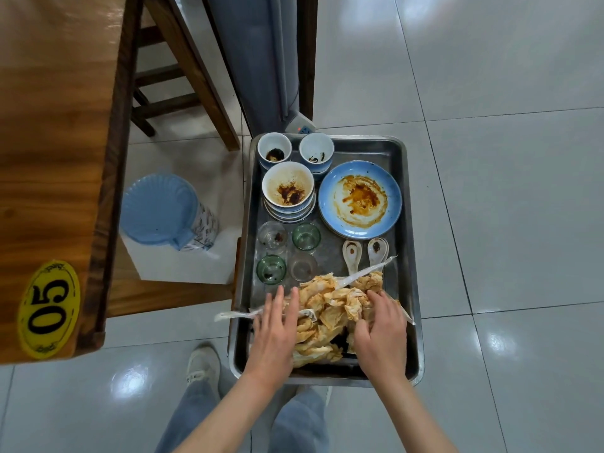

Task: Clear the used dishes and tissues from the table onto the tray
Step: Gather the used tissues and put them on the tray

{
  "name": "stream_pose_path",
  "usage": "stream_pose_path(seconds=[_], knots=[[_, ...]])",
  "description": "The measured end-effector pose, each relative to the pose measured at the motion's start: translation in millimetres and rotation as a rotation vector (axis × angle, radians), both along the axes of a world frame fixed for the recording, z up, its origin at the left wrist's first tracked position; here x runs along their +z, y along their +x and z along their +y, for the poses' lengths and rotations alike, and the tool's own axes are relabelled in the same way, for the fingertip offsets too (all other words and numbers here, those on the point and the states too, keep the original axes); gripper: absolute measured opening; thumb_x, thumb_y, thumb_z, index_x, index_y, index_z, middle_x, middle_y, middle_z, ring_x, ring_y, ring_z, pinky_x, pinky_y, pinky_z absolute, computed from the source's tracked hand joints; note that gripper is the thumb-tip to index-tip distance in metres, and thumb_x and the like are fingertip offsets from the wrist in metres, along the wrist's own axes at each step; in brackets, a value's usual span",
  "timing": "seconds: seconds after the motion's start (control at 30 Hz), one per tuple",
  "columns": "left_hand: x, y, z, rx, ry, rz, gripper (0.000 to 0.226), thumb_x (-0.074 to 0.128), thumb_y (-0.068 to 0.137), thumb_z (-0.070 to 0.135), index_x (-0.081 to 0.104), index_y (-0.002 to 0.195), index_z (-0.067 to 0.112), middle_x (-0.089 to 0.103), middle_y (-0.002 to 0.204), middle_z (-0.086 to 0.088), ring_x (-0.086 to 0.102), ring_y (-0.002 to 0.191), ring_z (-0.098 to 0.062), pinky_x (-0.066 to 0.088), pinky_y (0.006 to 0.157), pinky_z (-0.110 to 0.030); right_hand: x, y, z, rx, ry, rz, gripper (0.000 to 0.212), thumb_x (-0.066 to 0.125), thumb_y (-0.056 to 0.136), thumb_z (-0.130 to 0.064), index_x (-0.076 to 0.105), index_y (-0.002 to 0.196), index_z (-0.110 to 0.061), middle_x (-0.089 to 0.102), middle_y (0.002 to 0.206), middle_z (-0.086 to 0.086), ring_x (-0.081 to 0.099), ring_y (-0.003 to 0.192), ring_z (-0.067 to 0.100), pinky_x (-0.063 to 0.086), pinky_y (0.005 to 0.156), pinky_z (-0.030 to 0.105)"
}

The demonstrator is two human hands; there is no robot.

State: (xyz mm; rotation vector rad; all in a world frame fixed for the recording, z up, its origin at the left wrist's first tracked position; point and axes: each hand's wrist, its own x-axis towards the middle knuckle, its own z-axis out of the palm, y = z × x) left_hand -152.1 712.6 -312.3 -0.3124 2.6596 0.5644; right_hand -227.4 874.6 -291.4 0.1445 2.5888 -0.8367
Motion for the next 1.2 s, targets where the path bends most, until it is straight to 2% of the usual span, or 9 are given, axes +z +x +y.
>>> stream_pose_path(seconds=[0.17, 0.3, 0.43, 0.63, 0.8, 0.9, 1.0, 1.1, 1.2], knots=[[-2.1, -5.2, -1.3, -0.041, 0.197, 0.007, 0.107, 0.059, 0.080, 0.000, -0.026, 0.140, 0.025, -0.009, 0.157, 0.000, 0.001, 0.145, -0.019, 0.016, 0.113, -0.022, -0.4, 0.8, -1.1, 0.007, -0.001, -0.023, 0.049, 0.051, 0.087, -0.013, 0.044, 0.136, -0.015, 0.040, 0.144, 0.003, 0.023, 0.139, 0.022, 0.023, 0.115, 0.045], [-2.2, -6.7, -6.3, -0.025, 0.257, -0.009, 0.108, 0.063, 0.076, -0.004, -0.014, 0.148, 0.020, -0.005, 0.157, 0.002, 0.022, 0.141, -0.020, 0.034, 0.105, -0.020, -0.6, 2.1, -2.3, -0.002, -0.009, -0.043, 0.049, 0.051, 0.089, -0.015, 0.043, 0.136, -0.017, 0.040, 0.144, 0.004, 0.026, 0.138, 0.022, 0.024, 0.114, 0.045], [-1.8, -7.8, -9.6, -0.023, 0.244, -0.023, 0.105, 0.055, 0.074, -0.016, -0.010, 0.149, 0.020, 0.003, 0.157, 0.002, 0.036, 0.134, -0.019, 0.039, 0.101, -0.020, -1.5, 3.5, -2.8, 0.000, -0.002, -0.046, 0.046, 0.048, 0.090, -0.013, 0.044, 0.135, -0.016, 0.042, 0.143, 0.005, 0.029, 0.136, 0.022, 0.026, 0.113, 0.045], [-2.4, -7.8, -7.1, -0.093, 0.086, 0.047, 0.089, 0.045, 0.079, -0.019, 0.002, 0.150, 0.014, 0.016, 0.157, -0.003, 0.017, 0.143, -0.016, 0.018, 0.116, -0.026, -4.3, 3.3, -2.4, 0.010, 0.039, -0.027, 0.039, 0.045, 0.092, -0.013, 0.049, 0.131, -0.014, 0.046, 0.138, 0.005, 0.033, 0.132, 0.022, 0.029, 0.111, 0.044], [-2.7, -3.1, -7.8, -0.118, 0.015, 0.031, 0.085, 0.044, 0.085, -0.015, 0.000, 0.150, 0.018, 0.010, 0.158, -0.001, 0.005, 0.145, -0.017, 0.010, 0.118, -0.030, -6.6, 4.6, -2.9, 0.016, 0.049, -0.015, 0.037, 0.044, 0.092, -0.012, 0.051, 0.128, -0.013, 0.049, 0.134, 0.005, 0.036, 0.130, 0.022, 0.032, 0.109, 0.044], [0.9, -2.6, -5.3, -0.113, 0.015, 0.040, 0.081, 0.046, 0.085, -0.015, 0.006, 0.149, 0.014, 0.014, 0.157, -0.005, 0.009, 0.145, -0.020, 0.012, 0.117, -0.032, -6.7, 5.2, -4.1, 0.013, 0.049, 0.000, 0.037, 0.045, 0.092, -0.012, 0.051, 0.128, -0.013, 0.050, 0.132, 0.005, 0.037, 0.128, 0.022, 0.032, 0.109, 0.044], [4.1, -0.3, -3.9, -0.084, 0.015, 0.064, 0.081, 0.054, 0.078, -0.019, 0.020, 0.146, 0.007, 0.028, 0.151, -0.012, 0.022, 0.141, -0.026, 0.026, 0.114, -0.039, -5.8, 5.3, -4.3, 0.011, 0.041, 0.002, 0.040, 0.045, 0.092, -0.012, 0.048, 0.131, -0.015, 0.048, 0.135, 0.005, 0.036, 0.130, 0.022, 0.031, 0.110, 0.044], [4.9, 4.1, -6.8, -0.065, 0.001, 0.065, 0.084, 0.048, 0.080, -0.019, 0.010, 0.148, 0.011, 0.016, 0.155, -0.008, 0.009, 0.145, -0.023, 0.014, 0.118, -0.036, -5.0, 4.9, -4.0, 0.009, 0.047, -0.007, 0.043, 0.045, 0.092, -0.014, 0.045, 0.135, -0.018, 0.043, 0.141, 0.004, 0.029, 0.135, 0.022, 0.026, 0.113, 0.044], [6.8, 5.9, -11.0, -0.032, -0.021, 0.075, 0.089, 0.054, 0.074, -0.020, 0.016, 0.148, 0.011, 0.023, 0.154, -0.010, 0.015, 0.143, -0.026, 0.016, 0.117, -0.038, -3.1, 3.9, -3.9, 0.019, 0.062, -0.001, 0.046, 0.046, 0.092, -0.014, 0.044, 0.137, -0.022, 0.039, 0.145, 0.002, 0.023, 0.139, 0.022, 0.022, 0.115, 0.045]])
